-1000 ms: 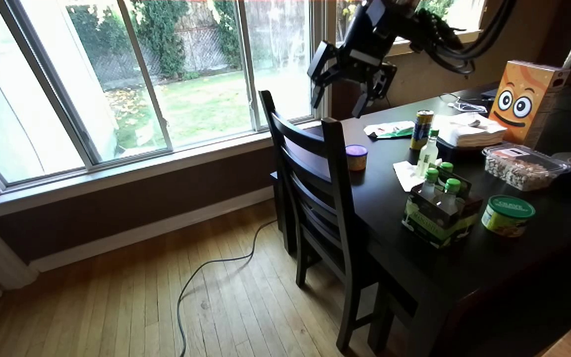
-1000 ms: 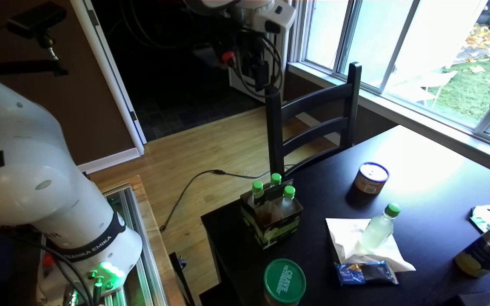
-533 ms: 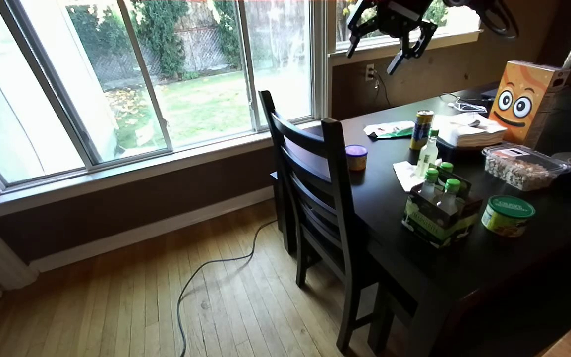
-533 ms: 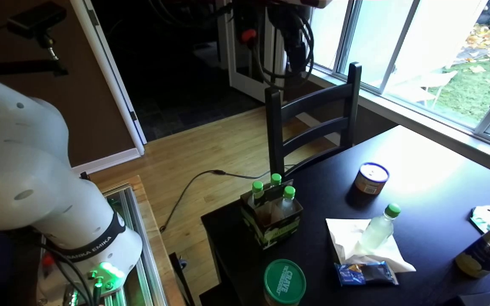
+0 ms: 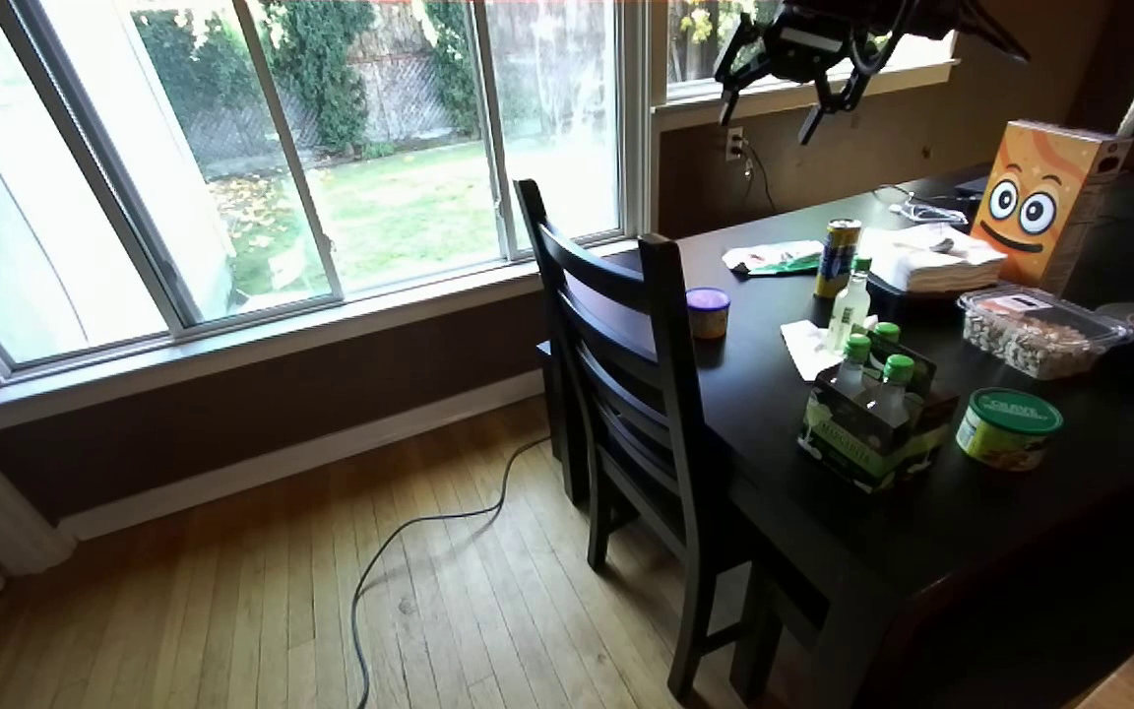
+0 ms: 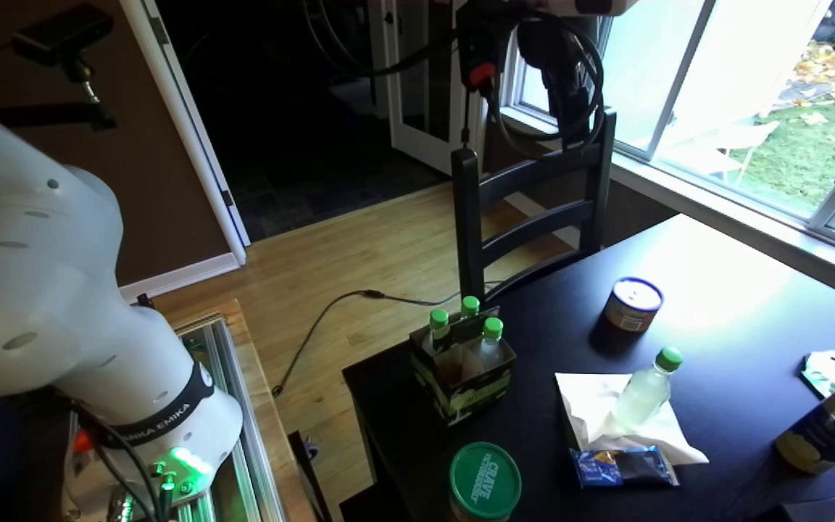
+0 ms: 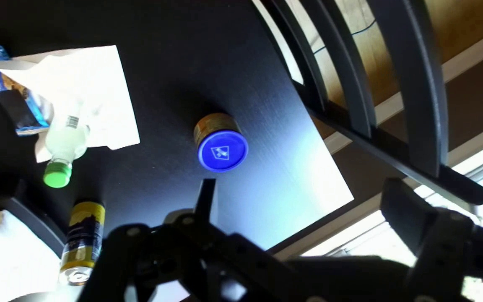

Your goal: Put the green can on top of the yellow can

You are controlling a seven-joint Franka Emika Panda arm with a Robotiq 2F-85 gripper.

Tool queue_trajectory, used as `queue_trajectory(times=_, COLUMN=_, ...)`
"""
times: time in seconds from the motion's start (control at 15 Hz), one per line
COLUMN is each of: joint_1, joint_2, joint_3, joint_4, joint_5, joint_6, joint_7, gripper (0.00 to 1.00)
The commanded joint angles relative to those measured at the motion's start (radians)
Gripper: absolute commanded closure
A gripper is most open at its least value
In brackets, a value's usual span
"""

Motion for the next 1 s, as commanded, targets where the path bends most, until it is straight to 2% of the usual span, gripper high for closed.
queue_trajectory(times=0.0, joint_1=-0.029, joint_2=0.1, joint_3=0.019, joint_4=0.071, joint_5=-0.156, joint_6=-0.04, joint_7=0.147, gripper=0.0)
queue_trajectory(times=0.2, joint_1=-0.028, joint_2=0.129, joint_3=-0.004, joint_4=0.073, joint_5=-0.245, joint_6=-0.139, joint_7=0.217, gripper=0.0)
queue_trajectory(times=0.47, joint_1=-0.031, joint_2=0.172, joint_3=-0.053, joint_4=0.063, joint_5=-0.221, joint_6=-0.234, joint_7=0.14, gripper=0.0)
queue_trajectory(times=0.67, joint_1=-0.051, joint_2=0.223, joint_3=-0.105, joint_4=0.054, joint_5=-0.206, joint_6=-0.194, joint_7=0.07, gripper=0.0)
queue_trajectory(times=0.8, joint_1=-0.067, joint_2=0.269, joint_3=-0.137, joint_4=0.051, joint_5=-0.179, joint_6=-0.135, joint_7=-0.039, gripper=0.0)
queue_trajectory(times=0.93, joint_1=-0.084, joint_2=0.316, joint_3=-0.158, joint_4=0.045, joint_5=-0.103, joint_6=-0.074, joint_7=-0.167, gripper=0.0)
